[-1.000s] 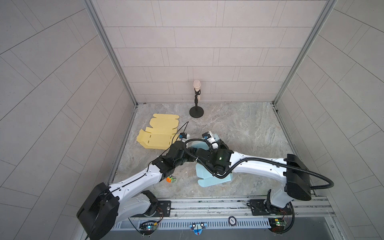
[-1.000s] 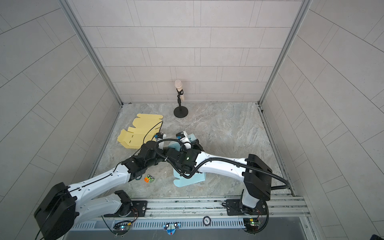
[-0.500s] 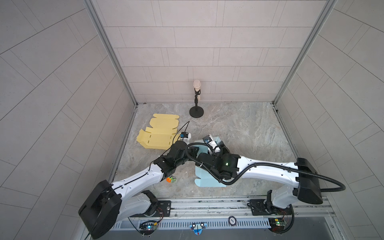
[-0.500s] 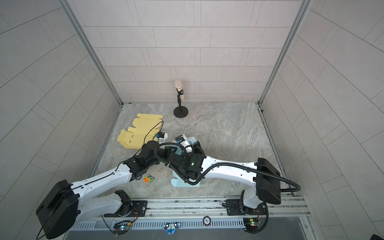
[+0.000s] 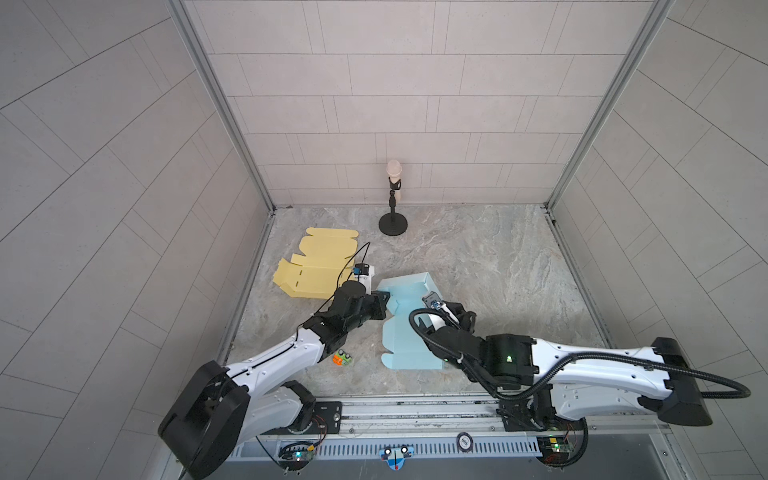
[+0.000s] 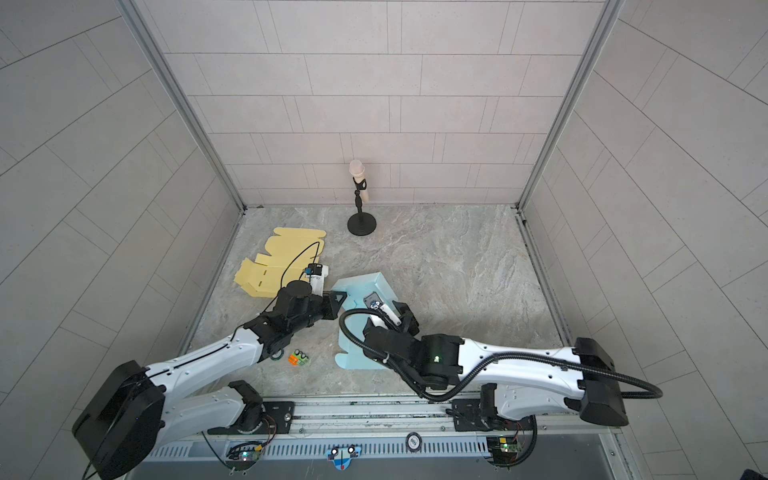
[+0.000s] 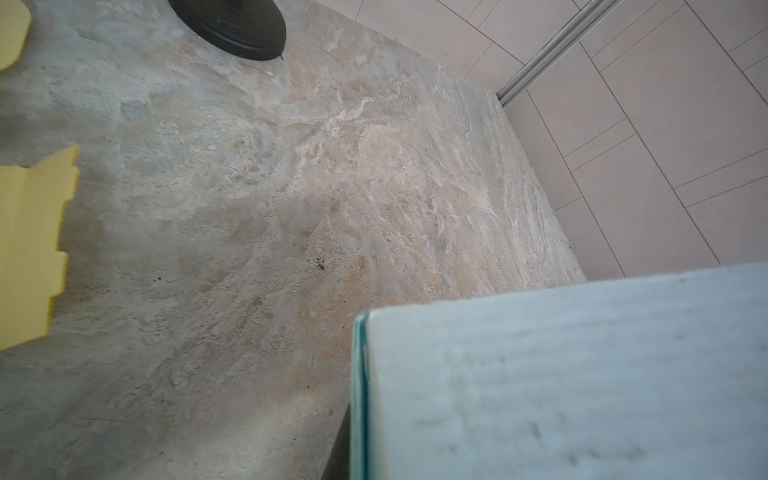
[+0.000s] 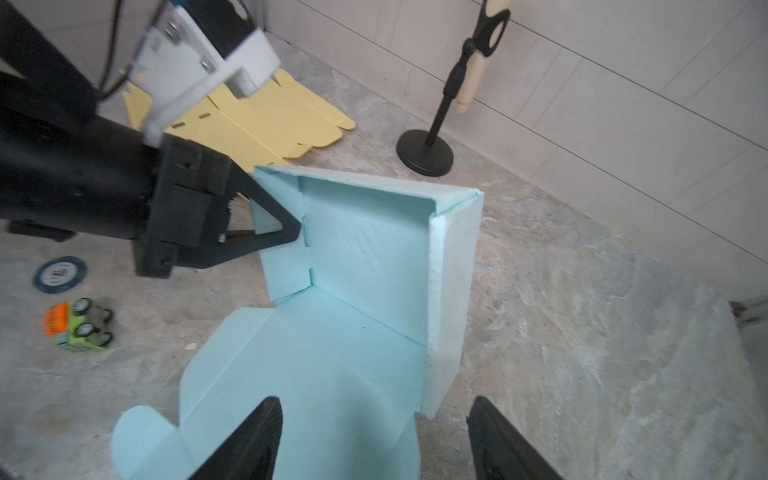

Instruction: Fold the paper box

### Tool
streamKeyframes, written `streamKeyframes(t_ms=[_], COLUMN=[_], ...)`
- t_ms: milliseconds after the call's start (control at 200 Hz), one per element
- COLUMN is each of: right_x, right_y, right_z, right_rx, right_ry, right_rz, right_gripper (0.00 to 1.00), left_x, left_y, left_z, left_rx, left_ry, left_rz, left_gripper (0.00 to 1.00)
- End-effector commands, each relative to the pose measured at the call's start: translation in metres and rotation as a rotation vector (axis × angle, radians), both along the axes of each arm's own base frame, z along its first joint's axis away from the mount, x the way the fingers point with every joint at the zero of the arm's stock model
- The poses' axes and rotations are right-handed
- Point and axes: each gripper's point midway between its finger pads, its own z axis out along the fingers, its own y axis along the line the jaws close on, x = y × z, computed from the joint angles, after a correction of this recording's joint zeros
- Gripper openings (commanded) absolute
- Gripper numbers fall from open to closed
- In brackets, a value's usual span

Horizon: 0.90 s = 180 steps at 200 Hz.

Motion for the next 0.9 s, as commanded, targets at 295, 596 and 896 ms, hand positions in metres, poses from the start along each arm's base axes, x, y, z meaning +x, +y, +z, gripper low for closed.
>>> streamKeyframes(t_ms=[295,596,896], right_x=[0.053,0.108,0.134], right_y=[-0.077,-0.086,-0.025], right_z=[0.051,-0.04,-0.1], right_rx=[0.483,0.569,0.599], right_ry=[0.08,0.357,0.544], right_rz=[-0.16,-0.276,-0.136], right_gripper=[0.78,0.76,0.74], left_x=[-0.011,-0.017,-0.009], left_y=[-0.024,-0.038,-0.041], left_z=[0.005,-0.008,-0.031], left_rx=[0.025,0.064,0.118], left_ry=[-0.142,-0.155,-0.166], left_rz=[-0.223,-0.291,-0.284], left_gripper=[0.06,0.07,0.06])
